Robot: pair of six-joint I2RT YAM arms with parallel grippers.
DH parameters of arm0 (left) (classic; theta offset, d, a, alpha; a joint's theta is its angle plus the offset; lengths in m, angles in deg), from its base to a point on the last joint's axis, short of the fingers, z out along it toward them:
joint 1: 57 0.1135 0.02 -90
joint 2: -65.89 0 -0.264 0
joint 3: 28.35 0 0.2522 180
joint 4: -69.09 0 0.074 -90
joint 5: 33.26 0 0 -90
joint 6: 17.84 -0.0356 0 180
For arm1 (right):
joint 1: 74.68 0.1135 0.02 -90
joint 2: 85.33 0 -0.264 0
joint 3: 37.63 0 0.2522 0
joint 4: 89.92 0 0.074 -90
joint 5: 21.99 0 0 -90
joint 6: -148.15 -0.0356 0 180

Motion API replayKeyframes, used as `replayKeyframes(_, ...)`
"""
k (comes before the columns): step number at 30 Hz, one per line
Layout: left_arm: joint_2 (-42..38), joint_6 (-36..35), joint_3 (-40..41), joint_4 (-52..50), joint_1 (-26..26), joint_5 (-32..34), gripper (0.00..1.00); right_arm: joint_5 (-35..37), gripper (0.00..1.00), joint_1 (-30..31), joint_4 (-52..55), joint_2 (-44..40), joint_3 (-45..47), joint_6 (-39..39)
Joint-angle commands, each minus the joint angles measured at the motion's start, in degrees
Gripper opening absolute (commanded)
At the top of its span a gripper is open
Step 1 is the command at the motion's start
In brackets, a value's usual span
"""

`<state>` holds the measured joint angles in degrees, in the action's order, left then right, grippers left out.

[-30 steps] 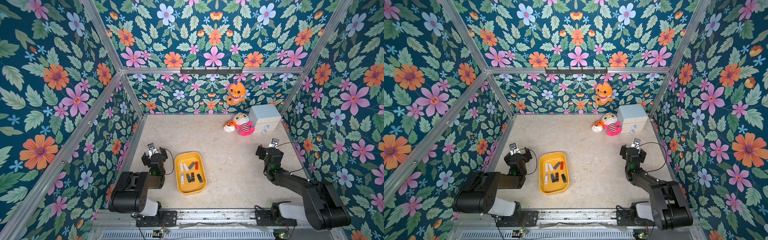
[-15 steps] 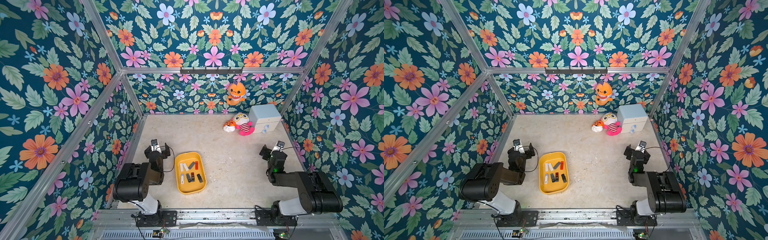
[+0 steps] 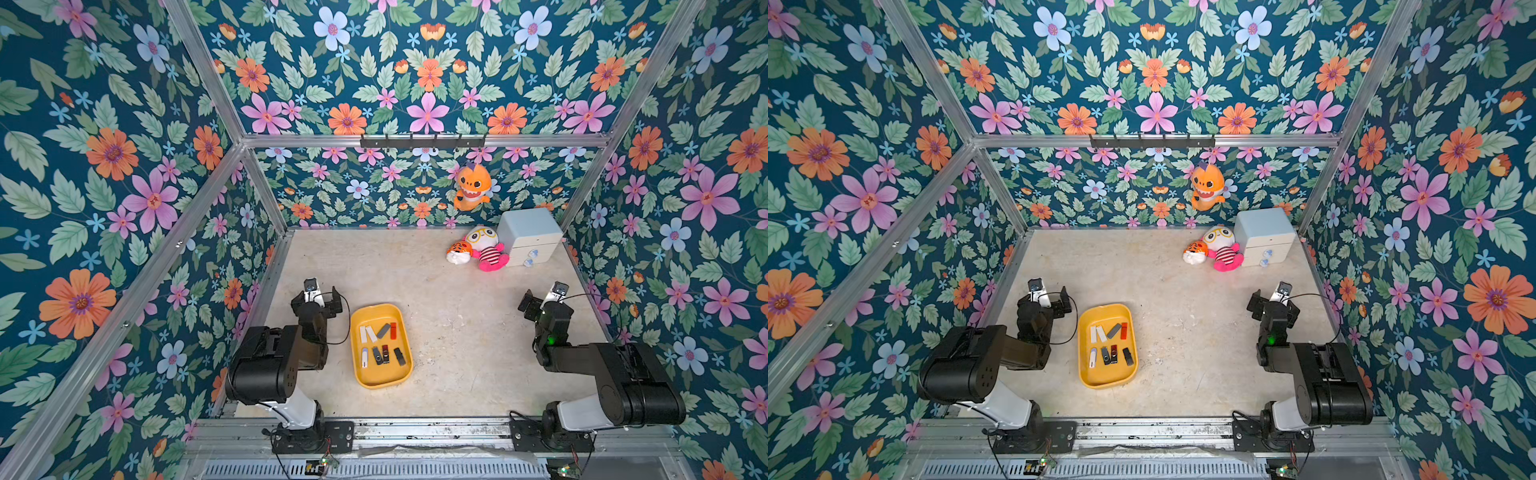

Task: Put the usb flash drive into the storage box
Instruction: Reset both arms

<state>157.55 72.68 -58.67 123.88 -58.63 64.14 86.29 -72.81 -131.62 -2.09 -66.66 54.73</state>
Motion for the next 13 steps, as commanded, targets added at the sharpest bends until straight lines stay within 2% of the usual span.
replayKeyframes(1, -0.07, 0.01, -0.12, 0.26, 0.04, -0.37, 0.99, 0.0, 0.99, 0.04, -1.67, -0.01, -0.12, -0.38)
replayKeyframes(13, -0.16, 0.01, -0.1, 0.31, 0.05, -0.45, 0.99, -0.18, 0.99, 0.06, -1.58, -0.01, -0.25, -0.36)
